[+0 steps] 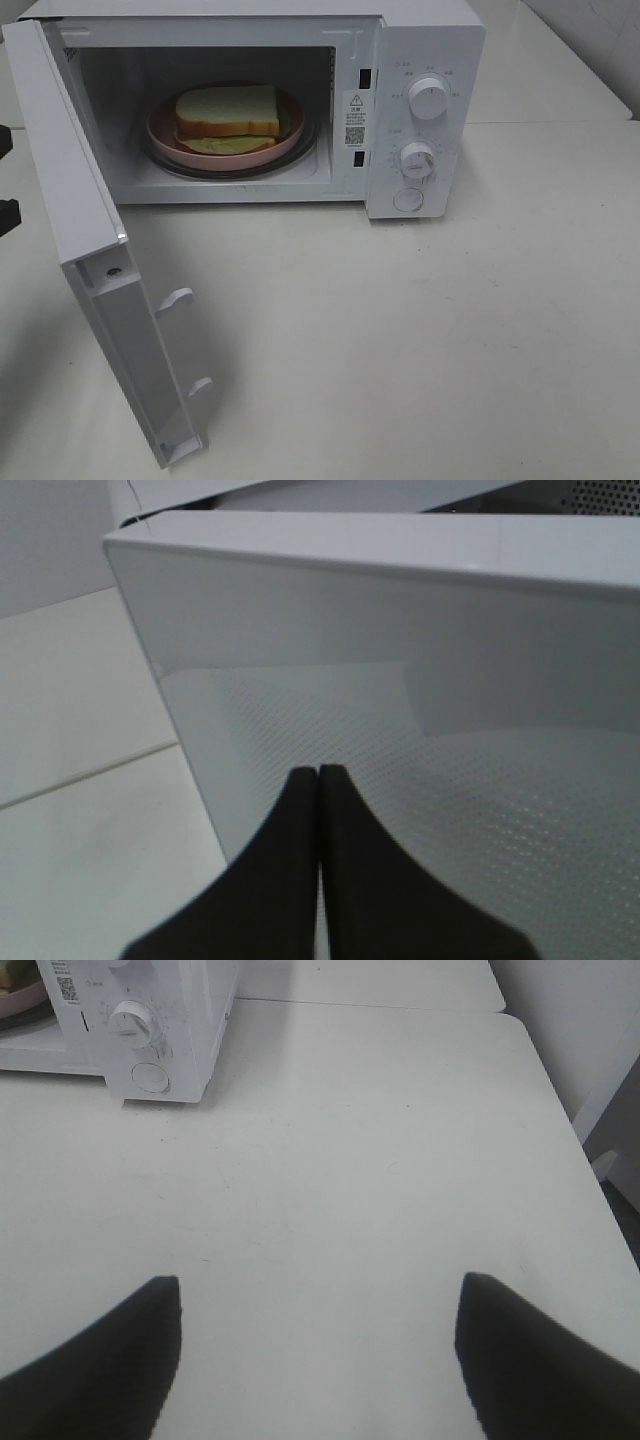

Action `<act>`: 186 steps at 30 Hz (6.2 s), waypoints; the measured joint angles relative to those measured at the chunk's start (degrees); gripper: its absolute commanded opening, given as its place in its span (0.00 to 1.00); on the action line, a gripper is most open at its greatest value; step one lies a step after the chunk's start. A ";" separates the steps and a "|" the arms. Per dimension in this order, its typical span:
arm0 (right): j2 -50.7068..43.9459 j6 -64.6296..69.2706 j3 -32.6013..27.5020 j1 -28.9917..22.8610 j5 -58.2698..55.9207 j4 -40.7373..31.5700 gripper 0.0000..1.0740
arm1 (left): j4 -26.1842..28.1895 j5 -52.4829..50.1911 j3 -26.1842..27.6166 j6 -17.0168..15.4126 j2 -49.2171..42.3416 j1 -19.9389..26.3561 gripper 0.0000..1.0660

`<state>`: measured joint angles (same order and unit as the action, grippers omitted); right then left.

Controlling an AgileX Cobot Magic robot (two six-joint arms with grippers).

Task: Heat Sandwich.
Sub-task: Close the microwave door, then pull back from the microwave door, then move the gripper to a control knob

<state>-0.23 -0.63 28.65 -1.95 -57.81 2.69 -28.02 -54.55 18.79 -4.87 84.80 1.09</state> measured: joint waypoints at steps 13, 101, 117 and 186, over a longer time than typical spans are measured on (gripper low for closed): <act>0.00 0.00 0.00 0.00 0.00 0.00 0.69 | -4.01 -2.01 1.78 -6.13 3.84 -1.89 0.00; 0.00 0.00 0.00 0.00 0.00 0.00 0.69 | 17.19 24.87 56.49 -5.73 36.55 -40.39 0.00; 0.00 0.00 0.00 0.00 0.00 0.00 0.69 | 17.19 25.67 56.72 -5.73 36.55 -40.45 0.00; 0.00 0.00 0.00 0.00 0.00 0.00 0.69 | 21.83 103.82 30.08 -8.37 -6.70 -18.85 0.94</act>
<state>-0.23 -0.63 28.65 -1.95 -57.81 2.69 -6.19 49.27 48.87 -13.24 78.09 -17.76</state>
